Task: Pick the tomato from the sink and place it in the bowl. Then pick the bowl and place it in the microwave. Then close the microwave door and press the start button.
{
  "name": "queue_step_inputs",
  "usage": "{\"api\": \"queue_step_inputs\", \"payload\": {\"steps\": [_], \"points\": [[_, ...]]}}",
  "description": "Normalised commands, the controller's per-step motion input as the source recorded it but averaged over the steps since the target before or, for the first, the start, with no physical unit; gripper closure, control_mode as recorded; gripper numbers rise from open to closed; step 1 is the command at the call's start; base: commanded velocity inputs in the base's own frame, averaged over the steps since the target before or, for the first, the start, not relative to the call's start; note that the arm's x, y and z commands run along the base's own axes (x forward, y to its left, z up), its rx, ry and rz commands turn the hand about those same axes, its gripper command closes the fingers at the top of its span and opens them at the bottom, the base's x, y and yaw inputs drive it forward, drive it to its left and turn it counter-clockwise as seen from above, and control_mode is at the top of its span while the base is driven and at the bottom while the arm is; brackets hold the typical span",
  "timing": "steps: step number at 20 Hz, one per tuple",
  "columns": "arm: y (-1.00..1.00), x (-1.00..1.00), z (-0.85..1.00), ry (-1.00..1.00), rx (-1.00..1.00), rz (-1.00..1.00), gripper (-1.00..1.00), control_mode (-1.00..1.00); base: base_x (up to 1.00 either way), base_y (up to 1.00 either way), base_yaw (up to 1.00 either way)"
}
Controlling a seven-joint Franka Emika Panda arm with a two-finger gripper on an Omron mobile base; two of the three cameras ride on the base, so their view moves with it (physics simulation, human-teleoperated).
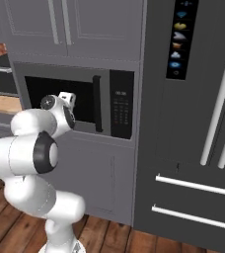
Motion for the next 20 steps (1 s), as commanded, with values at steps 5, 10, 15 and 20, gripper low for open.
{"api": "queue_step_inputs", "payload": {"steps": [5, 10, 15, 20], "points": [[-0.76, -0.91, 0.02, -0.02, 0.08, 0.19, -1.00, -1.00, 0.00, 0.00, 0.00], [-1.00, -0.12, 0.04, -0.08, 0.07, 0.28, -1.00, -1.00, 0.00, 0.00, 0.00], [-0.98, 0.26, 0.06, -0.14, 0.00, 0.25, -1.00, -1.00, 0.00, 0.00, 0.00], [-0.76, -0.04, 0.05, -0.25, 0.00, 0.16, -1.00, -1.00, 0.00, 0.00, 0.00]]}}
